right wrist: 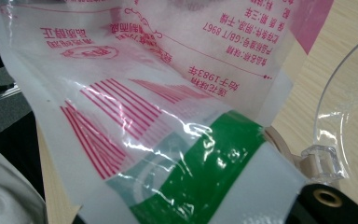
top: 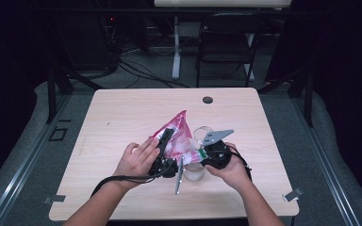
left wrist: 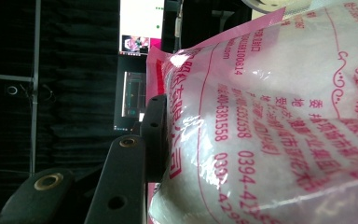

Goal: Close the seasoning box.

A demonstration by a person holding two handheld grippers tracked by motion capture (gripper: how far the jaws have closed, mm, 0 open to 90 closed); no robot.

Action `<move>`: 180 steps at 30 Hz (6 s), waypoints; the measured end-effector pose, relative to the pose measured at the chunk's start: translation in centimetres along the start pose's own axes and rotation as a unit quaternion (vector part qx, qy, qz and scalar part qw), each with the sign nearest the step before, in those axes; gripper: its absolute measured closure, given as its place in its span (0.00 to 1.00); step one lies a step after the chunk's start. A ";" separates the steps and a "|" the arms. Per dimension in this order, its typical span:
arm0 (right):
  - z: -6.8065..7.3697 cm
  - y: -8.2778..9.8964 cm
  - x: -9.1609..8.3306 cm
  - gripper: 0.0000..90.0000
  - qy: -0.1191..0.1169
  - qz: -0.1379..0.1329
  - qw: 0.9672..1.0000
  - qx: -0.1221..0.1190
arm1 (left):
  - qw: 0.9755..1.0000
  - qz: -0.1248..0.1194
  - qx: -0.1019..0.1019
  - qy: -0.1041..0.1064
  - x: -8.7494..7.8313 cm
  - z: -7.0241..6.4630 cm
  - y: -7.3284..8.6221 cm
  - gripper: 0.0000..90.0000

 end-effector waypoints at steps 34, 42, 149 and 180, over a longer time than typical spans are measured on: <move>-0.3 0.1 -0.1 1.00 0.005 -0.002 1.000 0.005 | 1.000 -0.010 0.004 0.000 -0.1 0.4 -1.0 0.73; -0.2 0.1 -0.1 1.00 0.005 -0.002 1.000 0.004 | 1.000 -0.014 0.002 0.001 -0.1 0.5 -1.3 0.73; 0.8 -0.3 -0.1 1.00 -0.007 -0.005 1.000 -0.012 | 0.993 0.019 -0.090 0.070 0.9 0.3 1.5 0.74; 1.1 -0.8 -0.6 1.00 0.001 -0.020 1.000 -0.020 | 0.981 0.041 -0.155 0.111 0.6 -2.3 3.6 0.73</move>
Point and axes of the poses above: each handheld gripper's, and its own axes: x roughly forward along the jaws, y roughly out of its underside, z roughly to its left, the point moved 5 cm from there along x, roughly forward along the jaws, and after that the axes turned 3 degrees about z, right-handed, at the moved point
